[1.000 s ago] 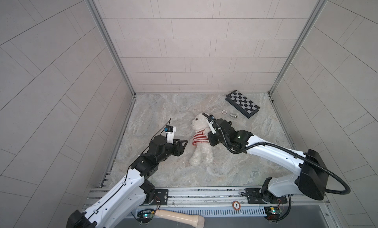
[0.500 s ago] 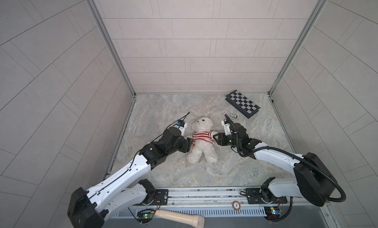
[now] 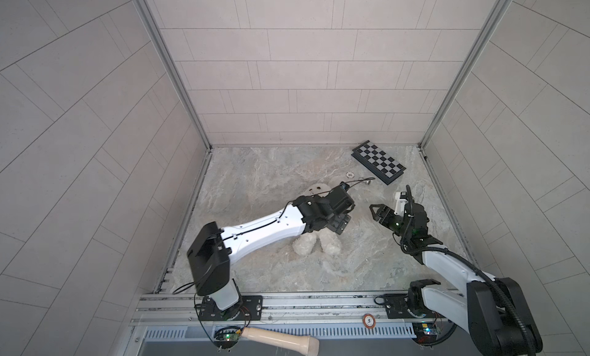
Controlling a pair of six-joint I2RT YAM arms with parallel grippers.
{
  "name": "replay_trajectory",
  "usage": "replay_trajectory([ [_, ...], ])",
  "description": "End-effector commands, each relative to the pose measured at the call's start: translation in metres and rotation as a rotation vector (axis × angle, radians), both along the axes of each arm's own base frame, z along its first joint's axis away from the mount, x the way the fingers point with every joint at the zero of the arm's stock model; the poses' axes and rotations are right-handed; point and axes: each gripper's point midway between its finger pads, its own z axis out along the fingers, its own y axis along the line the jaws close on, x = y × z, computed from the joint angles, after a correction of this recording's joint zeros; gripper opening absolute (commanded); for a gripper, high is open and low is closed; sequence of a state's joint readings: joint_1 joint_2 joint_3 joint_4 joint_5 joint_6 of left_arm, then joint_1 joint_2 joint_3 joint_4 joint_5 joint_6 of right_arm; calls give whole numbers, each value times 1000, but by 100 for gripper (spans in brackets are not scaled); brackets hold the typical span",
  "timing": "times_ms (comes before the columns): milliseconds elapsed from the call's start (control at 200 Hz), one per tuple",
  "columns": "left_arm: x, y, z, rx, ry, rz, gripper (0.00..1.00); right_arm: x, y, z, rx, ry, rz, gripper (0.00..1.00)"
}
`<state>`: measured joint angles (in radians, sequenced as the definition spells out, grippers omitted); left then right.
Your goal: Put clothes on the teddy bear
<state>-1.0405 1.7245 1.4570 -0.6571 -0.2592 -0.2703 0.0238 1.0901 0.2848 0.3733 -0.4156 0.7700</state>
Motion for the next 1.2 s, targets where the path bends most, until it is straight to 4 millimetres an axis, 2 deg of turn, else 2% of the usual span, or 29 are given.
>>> replay_trajectory([
  [0, 10, 2, -23, 182, -11, -6, 98, 5, 2, 12, 66, -56, 4, 75],
  [185, 28, -13, -54, 299, -24, -23, 96, -1, -1, 6, 44, -41, -3, 75],
  [421, 54, -6, -69, 455, -135, 21, 74, -5, -2, 3, 37, -32, -6, 75],
  [521, 58, -1, -73, 478, -160, 28, 59, -6, -4, 3, 22, -30, -11, 75],
  [646, 58, 0, -71, 448, -172, 36, 34, -7, -5, 2, 14, -24, -11, 75],
  [841, 52, -4, -46, 267, -145, 53, 13, -10, -7, -3, -9, -10, -15, 74],
  [981, 43, -3, -7, 78, -119, 56, 0, -8, 1, 5, -9, -37, 29, 72],
  [1066, 29, -8, 20, -85, -61, 19, 0, -6, 17, 18, -26, -101, 97, 69],
  [1196, 9, -17, 58, -392, 19, -35, 0, -13, 61, 54, -111, -297, 259, 69],
])
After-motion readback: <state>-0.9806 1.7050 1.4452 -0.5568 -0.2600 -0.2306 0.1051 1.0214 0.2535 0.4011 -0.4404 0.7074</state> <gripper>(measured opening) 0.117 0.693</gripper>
